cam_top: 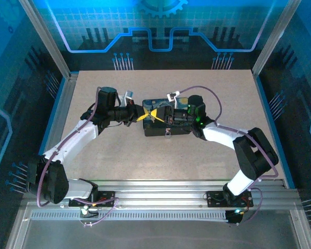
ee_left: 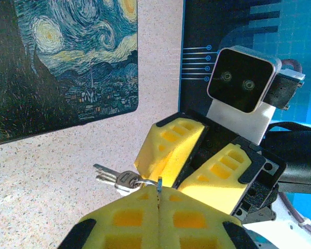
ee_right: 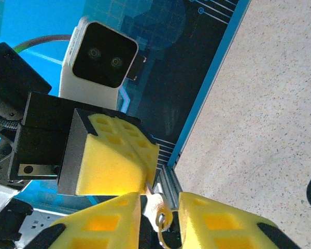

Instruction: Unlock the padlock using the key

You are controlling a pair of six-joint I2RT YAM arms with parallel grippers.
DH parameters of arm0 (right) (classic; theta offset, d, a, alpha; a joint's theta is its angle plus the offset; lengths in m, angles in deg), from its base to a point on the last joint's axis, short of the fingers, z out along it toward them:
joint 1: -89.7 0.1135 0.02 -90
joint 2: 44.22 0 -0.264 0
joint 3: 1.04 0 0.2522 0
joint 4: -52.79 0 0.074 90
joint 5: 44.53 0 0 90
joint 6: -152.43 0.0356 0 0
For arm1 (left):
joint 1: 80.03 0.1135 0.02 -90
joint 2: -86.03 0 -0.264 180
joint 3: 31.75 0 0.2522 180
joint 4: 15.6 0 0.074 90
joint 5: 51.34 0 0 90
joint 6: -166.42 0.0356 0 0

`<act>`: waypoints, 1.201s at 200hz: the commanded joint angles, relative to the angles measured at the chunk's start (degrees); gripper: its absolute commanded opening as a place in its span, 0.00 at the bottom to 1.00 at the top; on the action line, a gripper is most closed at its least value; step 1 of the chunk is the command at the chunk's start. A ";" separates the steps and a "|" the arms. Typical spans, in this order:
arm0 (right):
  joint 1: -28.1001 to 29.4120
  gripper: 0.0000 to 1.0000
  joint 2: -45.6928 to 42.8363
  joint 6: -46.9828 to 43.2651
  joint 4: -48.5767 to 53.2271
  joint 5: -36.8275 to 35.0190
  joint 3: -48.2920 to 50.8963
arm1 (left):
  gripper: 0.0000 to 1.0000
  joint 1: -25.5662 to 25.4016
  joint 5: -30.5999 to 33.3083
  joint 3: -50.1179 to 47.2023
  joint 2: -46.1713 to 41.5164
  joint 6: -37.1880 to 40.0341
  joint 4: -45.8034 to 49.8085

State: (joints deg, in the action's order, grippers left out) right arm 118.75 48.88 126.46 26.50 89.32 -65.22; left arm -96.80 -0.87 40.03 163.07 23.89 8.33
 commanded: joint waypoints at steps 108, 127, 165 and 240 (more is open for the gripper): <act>2.02 0.05 0.31 -0.77 -1.00 1.77 -2.06 | 0.00 -0.19 -2.37 -0.56 0.21 0.60 -0.80; 1.97 0.01 0.26 -0.82 -0.92 1.63 -1.80 | 0.00 -0.03 -2.06 -0.54 0.31 0.93 -0.28; 1.86 0.00 -1.04 -3.57 2.39 0.02 -0.51 | 0.37 0.93 -0.39 -0.63 0.48 0.93 1.26; -1.14 0.00 -8.59 -15.47 12.83 -2.54 5.78 | 0.60 0.65 9.65 1.71 0.48 7.28 12.58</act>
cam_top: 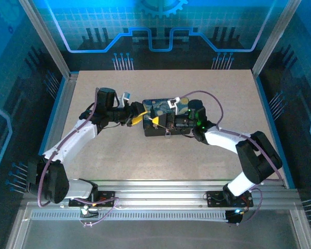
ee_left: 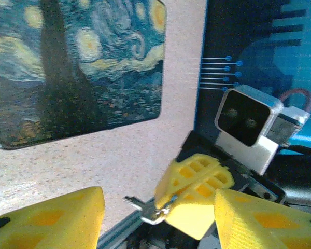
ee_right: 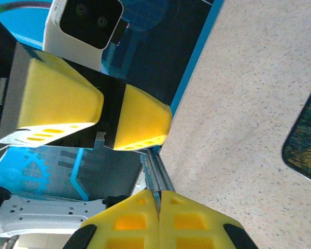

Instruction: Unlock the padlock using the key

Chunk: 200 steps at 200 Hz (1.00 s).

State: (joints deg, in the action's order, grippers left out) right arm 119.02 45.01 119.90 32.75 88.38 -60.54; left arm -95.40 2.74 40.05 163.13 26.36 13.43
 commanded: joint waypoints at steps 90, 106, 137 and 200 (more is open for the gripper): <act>-15.61 0.00 -20.51 -23.29 31.26 -5.16 9.59 | 0.62 -27.00 40.37 -3.46 8.33 0.27 4.42; -17.44 0.00 -21.26 -23.94 33.54 -5.25 9.92 | 0.63 -30.76 44.92 -2.01 12.71 -1.23 1.30; -20.51 0.00 -22.56 -23.83 34.06 -4.09 10.86 | 0.63 -35.47 52.17 2.87 21.53 -1.82 -1.81; -25.63 0.00 -23.58 -24.86 35.60 0.15 11.19 | 0.64 -36.85 61.24 9.90 32.80 -2.99 -3.85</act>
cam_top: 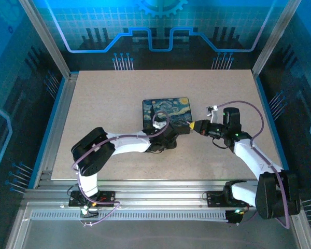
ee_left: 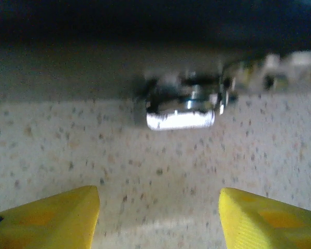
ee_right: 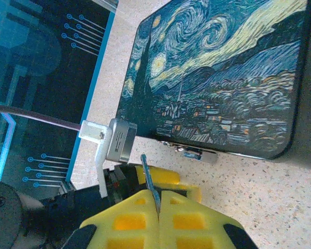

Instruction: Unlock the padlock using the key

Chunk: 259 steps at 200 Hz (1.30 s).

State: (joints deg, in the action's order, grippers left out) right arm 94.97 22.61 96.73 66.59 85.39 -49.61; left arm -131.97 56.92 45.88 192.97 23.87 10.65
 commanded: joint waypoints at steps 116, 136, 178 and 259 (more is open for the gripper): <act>-1.92 0.00 -4.58 -0.91 3.39 4.59 -0.81 | 0.43 1.49 12.75 17.11 12.64 0.21 9.77; -1.86 0.00 -5.12 -0.91 3.70 4.61 -0.72 | 0.35 1.49 13.79 18.67 13.38 -0.36 12.11; -1.84 0.00 -6.92 -4.33 9.66 2.63 -0.85 | 0.17 1.75 13.12 20.38 11.50 0.74 16.64; 0.11 0.00 -13.42 -5.82 13.72 -1.27 3.93 | 0.09 7.11 -4.90 32.96 3.42 9.81 43.11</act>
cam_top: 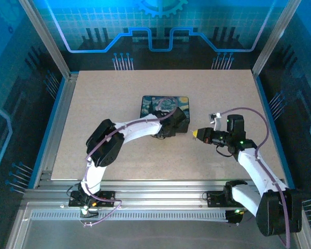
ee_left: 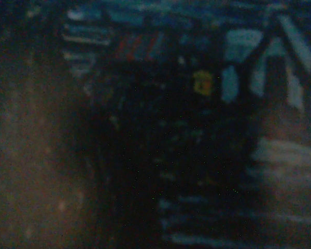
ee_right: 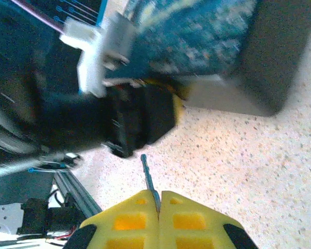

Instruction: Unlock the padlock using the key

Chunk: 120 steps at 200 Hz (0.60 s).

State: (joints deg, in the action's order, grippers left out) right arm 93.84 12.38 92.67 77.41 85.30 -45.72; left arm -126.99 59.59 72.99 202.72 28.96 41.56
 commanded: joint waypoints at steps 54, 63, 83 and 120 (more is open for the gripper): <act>6.83 0.00 -8.92 -1.79 5.76 -2.05 -0.96 | 0.09 6.93 -20.06 25.10 -3.89 11.81 33.62; 7.89 0.00 -9.46 -1.53 5.69 -2.04 -1.35 | 0.09 7.49 -21.96 28.80 -2.89 11.16 35.93; 10.21 0.00 -9.53 -1.49 6.47 -1.69 -3.17 | 0.09 8.87 -28.25 34.32 -0.78 7.65 39.96; 11.76 0.00 -9.66 -2.55 9.70 -1.58 -6.55 | 0.09 10.38 -33.48 40.03 1.60 2.50 47.67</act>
State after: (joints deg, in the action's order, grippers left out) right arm 104.70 3.46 91.31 84.14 83.33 -49.07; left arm -117.74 31.81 108.16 201.97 35.27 80.48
